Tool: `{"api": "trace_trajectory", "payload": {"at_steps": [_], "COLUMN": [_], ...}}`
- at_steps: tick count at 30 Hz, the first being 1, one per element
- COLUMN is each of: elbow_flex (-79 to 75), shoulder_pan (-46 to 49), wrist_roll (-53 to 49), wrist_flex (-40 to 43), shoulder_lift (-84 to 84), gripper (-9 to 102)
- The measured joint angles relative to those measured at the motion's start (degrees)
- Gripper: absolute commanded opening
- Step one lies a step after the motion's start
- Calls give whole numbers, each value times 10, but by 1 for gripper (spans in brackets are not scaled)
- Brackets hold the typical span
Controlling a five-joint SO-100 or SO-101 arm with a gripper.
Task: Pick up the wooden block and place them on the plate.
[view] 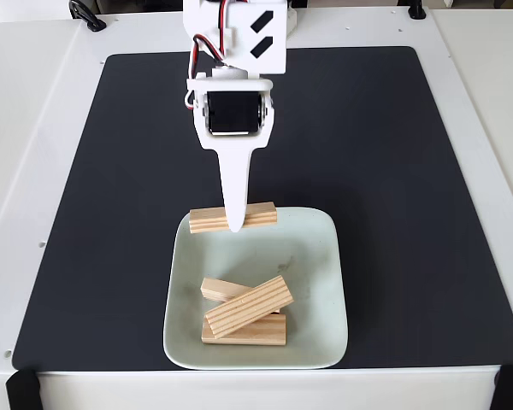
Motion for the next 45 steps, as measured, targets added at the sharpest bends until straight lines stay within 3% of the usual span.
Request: {"api": "trace_trajectory", "payload": {"at_steps": [12,40,42,45], "elbow_flex": [-51,-52,-52,-52], "shoulder_pan": [-8,-35,-35,-35], "wrist_roll": [0,47,47,55], "wrist_flex": [0,0,0,0], "shoulder_lift": [-91,-94,-94,-94], "gripper": [0,0,4,22]}}
